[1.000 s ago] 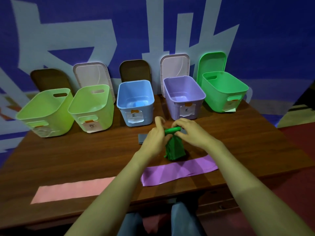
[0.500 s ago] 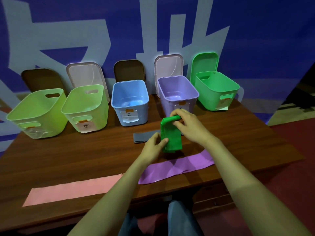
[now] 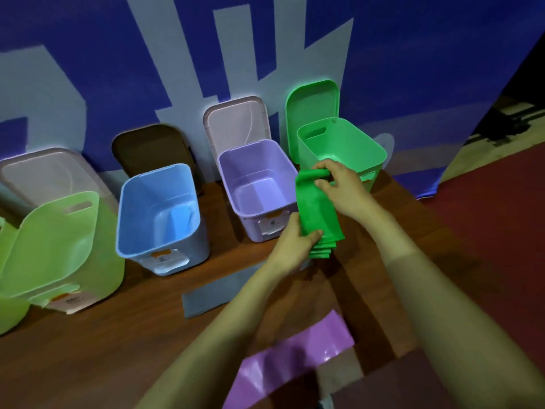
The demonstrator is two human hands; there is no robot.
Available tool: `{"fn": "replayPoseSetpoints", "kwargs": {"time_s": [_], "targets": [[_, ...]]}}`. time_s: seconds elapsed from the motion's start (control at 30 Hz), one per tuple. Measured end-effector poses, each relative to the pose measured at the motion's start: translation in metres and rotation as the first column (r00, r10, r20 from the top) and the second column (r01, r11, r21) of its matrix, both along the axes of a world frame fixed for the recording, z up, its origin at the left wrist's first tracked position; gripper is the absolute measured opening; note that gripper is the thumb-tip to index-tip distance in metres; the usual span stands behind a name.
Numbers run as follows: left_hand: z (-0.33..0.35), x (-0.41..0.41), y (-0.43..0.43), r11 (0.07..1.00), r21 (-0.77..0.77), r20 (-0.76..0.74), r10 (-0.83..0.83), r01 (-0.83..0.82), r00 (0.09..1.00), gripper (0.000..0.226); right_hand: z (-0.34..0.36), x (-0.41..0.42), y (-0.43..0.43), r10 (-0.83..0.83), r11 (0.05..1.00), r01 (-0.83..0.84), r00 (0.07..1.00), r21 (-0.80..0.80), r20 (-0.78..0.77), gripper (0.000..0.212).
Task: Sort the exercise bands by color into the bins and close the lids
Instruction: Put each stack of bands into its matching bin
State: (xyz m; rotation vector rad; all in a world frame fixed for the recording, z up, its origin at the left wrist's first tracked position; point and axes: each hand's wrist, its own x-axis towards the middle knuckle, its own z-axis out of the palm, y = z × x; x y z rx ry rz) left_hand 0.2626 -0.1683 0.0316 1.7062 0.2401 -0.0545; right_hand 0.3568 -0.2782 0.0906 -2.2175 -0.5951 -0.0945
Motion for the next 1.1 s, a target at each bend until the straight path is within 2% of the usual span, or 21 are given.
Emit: {"fn": "replayPoseSetpoints", "kwargs": {"time_s": [0.17, 0.33, 0.43, 0.5, 0.57, 0.63, 0.8, 0.93, 1.03, 1.1], "targets": [[0.025, 0.069, -0.015, 0.999, -0.030, -0.106, -0.021, 0.018, 0.994, 0.043, 0.014, 0.071, -0.010, -0.104, 0.993, 0.094, 0.985, -0.074, -0.137, 0.027], [0.049, 0.127, -0.033, 1.000, -0.015, -0.179, -0.011, 0.009, 0.984, 0.038, 0.032, 0.131, -0.021, -0.114, 0.989, 0.100, 0.984, -0.107, -0.133, 0.023], [0.060, 0.159, -0.043, 0.990, 0.129, -0.107, 0.074, -0.060, 0.991, 0.050, 0.034, 0.169, -0.025, -0.130, 0.984, 0.112, 0.983, -0.142, -0.129, 0.022], [0.065, 0.178, -0.049, 0.970, 0.235, -0.042, 0.079, -0.067, 0.996, 0.044, 0.031, 0.193, -0.023, -0.141, 0.974, 0.112, 0.981, -0.197, -0.136, 0.023], [0.063, 0.197, -0.053, 0.950, 0.312, -0.045, 0.040, -0.024, 0.998, 0.036, 0.025, 0.215, -0.019, -0.120, 0.968, 0.082, 0.982, -0.239, -0.149, 0.025], [0.057, 0.217, -0.057, 0.921, 0.387, -0.113, -0.008, 0.051, 0.994, 0.025, 0.014, 0.234, -0.014, -0.122, 0.958, 0.073, 0.979, -0.279, -0.162, 0.025], [0.040, 0.260, -0.056, 0.929, 0.357, -0.330, 0.025, 0.101, 0.944, 0.026, -0.018, 0.265, -0.005, -0.112, 0.923, 0.018, 0.968, -0.385, -0.224, 0.027], [0.027, 0.277, -0.054, 0.882, 0.415, -0.444, -0.019, 0.225, 0.896, 0.026, -0.043, 0.277, 0.002, -0.120, 0.896, -0.007, 0.959, -0.443, -0.258, 0.028], [0.025, 0.286, -0.052, 0.833, 0.422, -0.518, -0.102, 0.358, 0.849, 0.027, -0.061, 0.281, 0.008, -0.124, 0.873, -0.032, 0.950, -0.486, -0.285, 0.028], [0.024, 0.291, -0.054, 0.798, 0.407, -0.561, -0.165, 0.444, 0.811, 0.020, -0.070, 0.285, 0.012, -0.120, 0.856, -0.045, 0.952, -0.515, -0.283, 0.028]]}}
